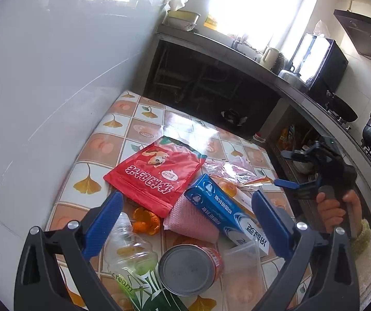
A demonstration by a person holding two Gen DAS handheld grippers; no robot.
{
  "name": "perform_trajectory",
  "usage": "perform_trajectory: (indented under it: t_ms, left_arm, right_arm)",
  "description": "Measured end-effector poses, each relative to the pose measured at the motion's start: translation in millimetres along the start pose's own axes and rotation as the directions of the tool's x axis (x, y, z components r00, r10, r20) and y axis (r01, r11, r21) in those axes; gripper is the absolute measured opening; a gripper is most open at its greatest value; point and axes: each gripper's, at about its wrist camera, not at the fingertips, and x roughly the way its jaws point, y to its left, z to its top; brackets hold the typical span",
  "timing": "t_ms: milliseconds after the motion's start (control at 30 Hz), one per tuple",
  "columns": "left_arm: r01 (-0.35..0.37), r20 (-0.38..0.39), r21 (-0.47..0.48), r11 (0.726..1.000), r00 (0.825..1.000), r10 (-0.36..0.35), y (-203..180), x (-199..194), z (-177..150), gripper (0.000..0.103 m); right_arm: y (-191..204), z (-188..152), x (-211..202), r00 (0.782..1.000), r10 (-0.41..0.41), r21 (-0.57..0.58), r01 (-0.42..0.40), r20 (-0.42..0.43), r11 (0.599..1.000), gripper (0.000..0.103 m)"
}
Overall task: Collect trash
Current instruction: 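Grasp the clear plastic bag with the right tool while the left tool grasps another clear bag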
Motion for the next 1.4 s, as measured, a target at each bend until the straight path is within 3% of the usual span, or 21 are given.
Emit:
perform_trajectory:
  t_ms: [267, 333, 367, 633, 833, 933, 1000, 1133, 1300, 1400]
  left_arm:
    - [0.033, -0.054, 0.023, 0.999, 0.998, -0.031, -2.1, 13.5, -1.4, 0.097]
    - [0.035, -0.056, 0.030, 0.999, 0.998, -0.034, -2.9, 14.0, -0.1, 0.097]
    - [0.036, -0.056, 0.034, 0.999, 0.998, -0.034, -3.7, 13.6, 1.3, 0.097]
    - [0.059, -0.053, 0.035, 0.998, 0.997, -0.057, -16.8, 11.7, 21.1, 0.097]
    - [0.122, -0.094, 0.059, 0.991, 0.989, -0.116, -49.2, 30.3, 50.3, 0.097]
    - [0.164, -0.197, 0.062, 0.984, 0.969, -0.149, -72.2, 71.7, 65.7, 0.097]
    - [0.191, -0.294, 0.080, 0.978, 0.943, -0.160, -91.2, 106.1, 71.4, 0.097]
    - [0.162, -0.448, 0.146, 0.976, 0.891, -0.081, -132.2, 186.6, 73.7, 0.097]
    - [0.099, -0.534, 0.296, 0.950, 0.842, 0.078, -169.4, 271.6, 61.1, 0.097]
    - [0.094, -0.577, 0.316, 0.944, 0.809, 0.113, -181.8, 308.5, 52.3, 0.097]
  right_arm:
    - [-27.9, 18.7, 64.8, 0.993, 0.010, 0.165, 0.010, -0.121, 0.986, 0.040]
    - [-31.5, 18.6, 70.7, 0.992, 0.023, 0.181, 0.000, -0.124, 0.983, 0.017]
    - [-33.7, 18.4, 72.1, 0.991, 0.045, 0.193, -0.019, -0.128, 0.981, 0.013]
    - [-30.9, 1.9, 37.1, 0.970, 0.231, 0.196, -0.213, -0.073, 0.957, 0.010]
    - [-32.0, -20.1, -58.0, 0.970, 0.214, 0.067, -0.222, 0.112, 0.973, 0.010]
    - [-42.9, -41.8, -114.4, 0.962, 0.163, 0.012, -0.170, 0.221, 0.985, 0.010]
    - [-52.7, -55.7, -138.9, 0.955, 0.116, -0.007, -0.118, 0.275, 0.993, 0.010]
    - [-75.4, -82.9, -158.5, 0.943, 0.054, -0.010, -0.053, 0.330, 0.999, 0.010]
    - [-108.2, -101.4, -170.9, 0.930, 0.038, 0.017, -0.047, 0.365, 0.999, 0.010]
    - [-114.5, -100.3, -170.3, 0.932, 0.036, 0.035, -0.052, 0.361, 0.998, 0.010]
